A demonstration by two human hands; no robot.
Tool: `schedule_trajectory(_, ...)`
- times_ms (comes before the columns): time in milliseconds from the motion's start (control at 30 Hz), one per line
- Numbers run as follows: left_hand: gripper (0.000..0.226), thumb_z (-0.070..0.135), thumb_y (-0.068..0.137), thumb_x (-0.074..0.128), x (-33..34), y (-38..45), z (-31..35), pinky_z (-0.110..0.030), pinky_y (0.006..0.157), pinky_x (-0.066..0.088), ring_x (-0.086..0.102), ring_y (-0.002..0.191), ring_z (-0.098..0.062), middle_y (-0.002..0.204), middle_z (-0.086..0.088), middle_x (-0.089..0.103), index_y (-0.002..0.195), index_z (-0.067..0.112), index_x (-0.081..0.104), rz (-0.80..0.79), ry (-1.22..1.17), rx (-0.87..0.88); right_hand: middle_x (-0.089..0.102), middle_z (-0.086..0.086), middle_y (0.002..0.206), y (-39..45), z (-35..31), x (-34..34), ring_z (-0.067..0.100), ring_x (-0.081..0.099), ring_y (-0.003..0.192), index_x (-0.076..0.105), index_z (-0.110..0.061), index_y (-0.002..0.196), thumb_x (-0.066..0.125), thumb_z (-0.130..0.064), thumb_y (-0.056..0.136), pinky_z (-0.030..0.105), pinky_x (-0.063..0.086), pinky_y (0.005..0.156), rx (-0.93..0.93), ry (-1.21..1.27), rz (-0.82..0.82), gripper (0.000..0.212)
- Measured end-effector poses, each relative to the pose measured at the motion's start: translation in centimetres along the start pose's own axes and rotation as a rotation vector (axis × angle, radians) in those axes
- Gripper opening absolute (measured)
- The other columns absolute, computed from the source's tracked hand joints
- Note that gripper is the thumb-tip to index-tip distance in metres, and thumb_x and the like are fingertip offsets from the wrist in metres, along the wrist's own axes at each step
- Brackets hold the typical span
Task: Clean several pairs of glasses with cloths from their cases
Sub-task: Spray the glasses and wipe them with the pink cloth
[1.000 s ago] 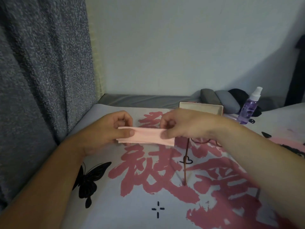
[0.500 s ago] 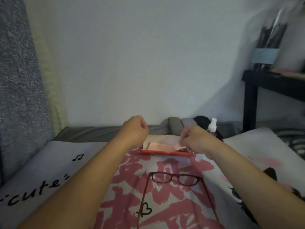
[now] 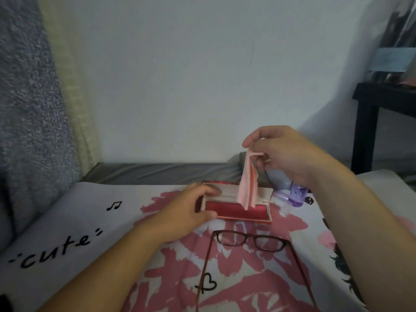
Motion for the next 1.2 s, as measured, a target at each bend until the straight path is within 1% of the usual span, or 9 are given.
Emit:
schedule_trajectory(200, 0.061, 0.035, 0.077, 0.087, 0.2, -0.1, -0.1, -0.026, 0.104, 0.049, 0.057, 0.117, 0.004, 0.128, 0.021, 0.058, 0.131, 0.039, 0.059, 0.029, -0.035, -0.015, 0.063, 0.013, 0.083, -1.3, -1.7, 3.5, 0.025, 0.059, 0.073, 0.071, -0.010, 0.090, 0.056, 0.001, 0.098, 0.032, 0.059, 0.073, -0.122, 0.308, -0.123, 0.020)
schedule_trajectory(267, 0.062, 0.035, 0.075, 0.089, 0.0, -0.1, -0.1, -0.021, 0.103, 0.047, 0.059, 0.116, 0.006, 0.126, 0.021, 0.064, 0.129, 0.039, 0.060, 0.021, -0.099, -0.037, 0.064, 0.013, 0.087, -1.6, -1.1, 4.4, 0.023, 0.062, 0.076, 0.070, -0.008, 0.091, 0.056, 0.001, 0.099, 0.030, 0.058, 0.074, -0.165, 0.371, -0.112, 0.019)
schedule_trajectory(367, 0.056, 0.029, 0.076, 0.089, -0.5, -0.5, -0.1, -0.002, 0.086, 0.043, 0.060, 0.107, 0.015, 0.115, 0.028, 0.068, 0.123, 0.043, 0.061, 0.025, -0.144, -0.054, 0.070, 0.009, 0.090, -2.2, 1.9, 4.2, 0.020, 0.065, 0.074, 0.070, -0.005, 0.092, 0.056, 0.000, 0.100, 0.028, 0.058, 0.070, -0.114, 0.205, -0.108, 0.017)
schedule_trajectory(433, 0.049, 0.022, 0.076, 0.089, -0.6, -0.4, -0.2, -0.002, 0.079, 0.046, 0.064, 0.099, 0.013, 0.106, 0.029, 0.072, 0.113, 0.044, 0.064, 0.030, -0.161, -0.065, 0.070, 0.006, 0.087, -2.7, 4.8, 3.1, 0.016, 0.062, 0.063, 0.072, -0.006, 0.092, 0.056, -0.001, 0.100, 0.025, 0.053, 0.060, -0.031, -0.032, -0.118, 0.018)
schedule_trajectory(567, 0.056, 0.023, 0.074, 0.090, -0.4, -0.1, -0.2, 0.003, 0.084, 0.038, 0.053, 0.108, 0.017, 0.120, 0.028, 0.061, 0.122, 0.039, 0.064, 0.060, -0.105, -0.048, 0.065, -0.003, 0.069, -3.3, 8.3, 1.4, 0.003, 0.054, 0.052, 0.074, -0.024, 0.084, 0.058, -0.005, 0.097, 0.020, 0.043, 0.057, 0.009, -0.442, -0.080, 0.028)
schedule_trajectory(700, 0.051, 0.028, 0.075, 0.089, -0.4, -0.2, -0.5, 0.002, 0.079, 0.038, 0.052, 0.108, 0.012, 0.121, 0.026, 0.057, 0.117, 0.040, 0.064, 0.071, -0.061, -0.048, 0.065, -0.010, 0.069, -3.0, 8.6, 1.4, -0.006, 0.054, 0.051, 0.074, -0.027, 0.082, 0.057, -0.007, 0.096, 0.008, 0.038, 0.050, 0.000, -0.500, -0.050, 0.030)
schedule_trajectory(967, 0.049, 0.027, 0.077, 0.088, -0.3, -0.1, -0.7, 0.003, 0.088, 0.036, 0.051, 0.113, 0.013, 0.124, 0.022, 0.057, 0.117, 0.040, 0.064, 0.040, -0.045, -0.018, 0.068, -0.011, 0.078, -2.8, 8.9, 1.7, 0.009, 0.063, 0.066, 0.075, -0.027, 0.090, 0.055, -0.010, 0.095, 0.021, 0.050, 0.057, -0.019, -0.649, -0.010, 0.028)
schedule_trajectory(1100, 0.050, 0.030, 0.077, 0.088, -0.2, -0.2, -0.6, 0.002, 0.088, 0.034, 0.048, 0.114, 0.014, 0.124, 0.024, 0.054, 0.119, 0.043, 0.064, 0.040, -0.024, -0.007, 0.072, -0.003, 0.090, -2.8, 9.1, 1.9, 0.016, 0.066, 0.080, 0.073, -0.025, 0.096, 0.054, -0.012, 0.097, 0.036, 0.058, 0.076, -0.102, -0.757, 0.004, 0.024)
schedule_trajectory(1200, 0.044, 0.030, 0.079, 0.086, -0.3, -0.5, -0.6, 0.001, 0.089, 0.034, 0.047, 0.111, 0.017, 0.120, 0.023, 0.052, 0.116, 0.044, 0.065, 0.024, -0.007, 0.020, 0.071, -0.002, 0.087, -3.2, 9.2, 2.0, 0.014, 0.065, 0.073, 0.072, -0.025, 0.100, 0.057, -0.017, 0.099, 0.029, 0.056, 0.069, -0.158, -0.780, 0.020, 0.017)
Point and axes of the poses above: each hand's wrist, its own y-axis towards the middle knuckle, its own x-axis out of the palm, z = x × y, the point moved 4 cm from there along y, towards the middle knuckle
